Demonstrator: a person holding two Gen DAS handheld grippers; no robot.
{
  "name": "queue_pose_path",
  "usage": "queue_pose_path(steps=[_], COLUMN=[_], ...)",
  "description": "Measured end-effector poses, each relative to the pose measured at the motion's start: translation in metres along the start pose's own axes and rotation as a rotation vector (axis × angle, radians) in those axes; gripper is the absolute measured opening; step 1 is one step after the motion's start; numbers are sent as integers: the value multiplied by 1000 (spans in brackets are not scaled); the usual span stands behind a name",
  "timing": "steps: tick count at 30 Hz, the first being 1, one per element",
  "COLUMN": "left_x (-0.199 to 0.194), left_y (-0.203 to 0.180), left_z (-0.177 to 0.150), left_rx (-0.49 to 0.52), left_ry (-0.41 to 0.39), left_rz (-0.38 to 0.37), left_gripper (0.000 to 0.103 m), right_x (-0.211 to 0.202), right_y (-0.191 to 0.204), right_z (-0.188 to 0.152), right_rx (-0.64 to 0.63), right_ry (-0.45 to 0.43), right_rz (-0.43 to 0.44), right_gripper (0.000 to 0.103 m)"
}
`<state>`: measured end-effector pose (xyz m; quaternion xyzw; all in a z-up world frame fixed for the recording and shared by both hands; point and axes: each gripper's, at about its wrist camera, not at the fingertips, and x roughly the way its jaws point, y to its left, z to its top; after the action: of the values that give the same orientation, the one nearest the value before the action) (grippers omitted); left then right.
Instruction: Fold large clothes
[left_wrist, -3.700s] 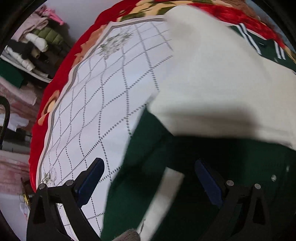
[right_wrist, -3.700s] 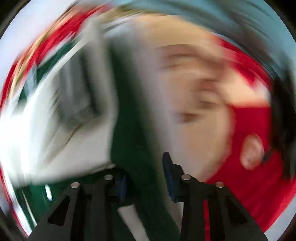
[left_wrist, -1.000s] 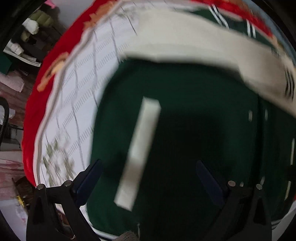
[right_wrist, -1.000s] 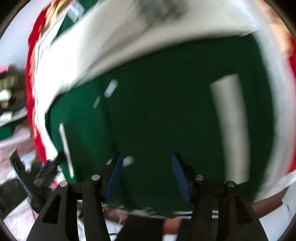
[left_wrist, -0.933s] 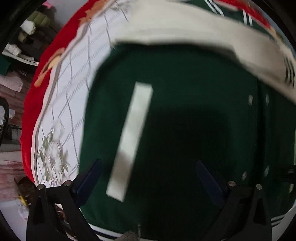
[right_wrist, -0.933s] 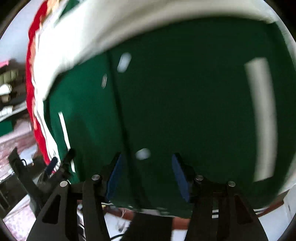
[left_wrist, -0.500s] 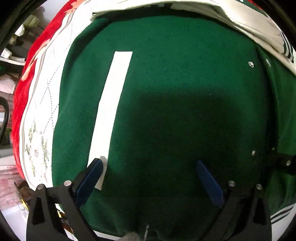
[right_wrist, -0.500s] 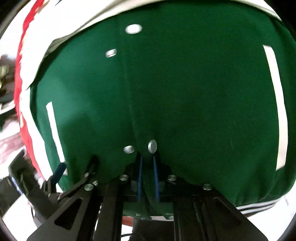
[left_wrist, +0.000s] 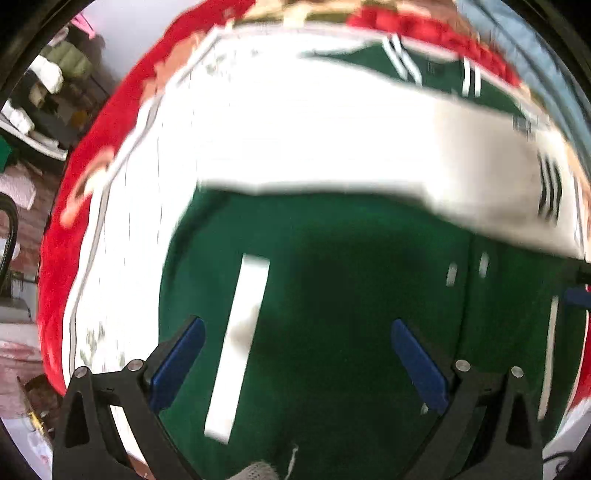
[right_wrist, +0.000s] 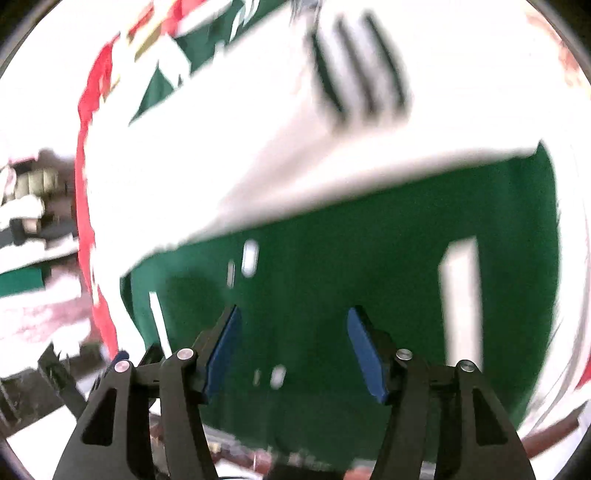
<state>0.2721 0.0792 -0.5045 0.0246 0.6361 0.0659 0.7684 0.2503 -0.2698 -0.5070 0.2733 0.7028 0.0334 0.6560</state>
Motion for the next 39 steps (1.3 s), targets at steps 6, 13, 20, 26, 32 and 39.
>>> queue_pose_path(steps=[6,13,20,26,32,39], left_x=[10,27,64,75,22,11], left_y=[-20,-25,-34,-29,-33,-89], left_z=[70,122,140,143,111,59], left_rx=[-18,0,14,13,17,99], left_ry=[-117,-188,-137,-112,-161,-115], left_rz=[44,126,207,167,123,94], left_gripper=[103,103,103,103,103,103], right_x=[-29,-11,-22,-46,-115,-44], right_y=[-43,-38,-72,-100,-121,-116], right_z=[119,159,155,159,90,82], right_rx=[91,59,154,183,153,-81], right_ry=[-225,-216,-276,-186,-238,-66], right_rz=[-29,-6,-180,-70,-178,-351], right_gripper=[83,12,16,36,67,59])
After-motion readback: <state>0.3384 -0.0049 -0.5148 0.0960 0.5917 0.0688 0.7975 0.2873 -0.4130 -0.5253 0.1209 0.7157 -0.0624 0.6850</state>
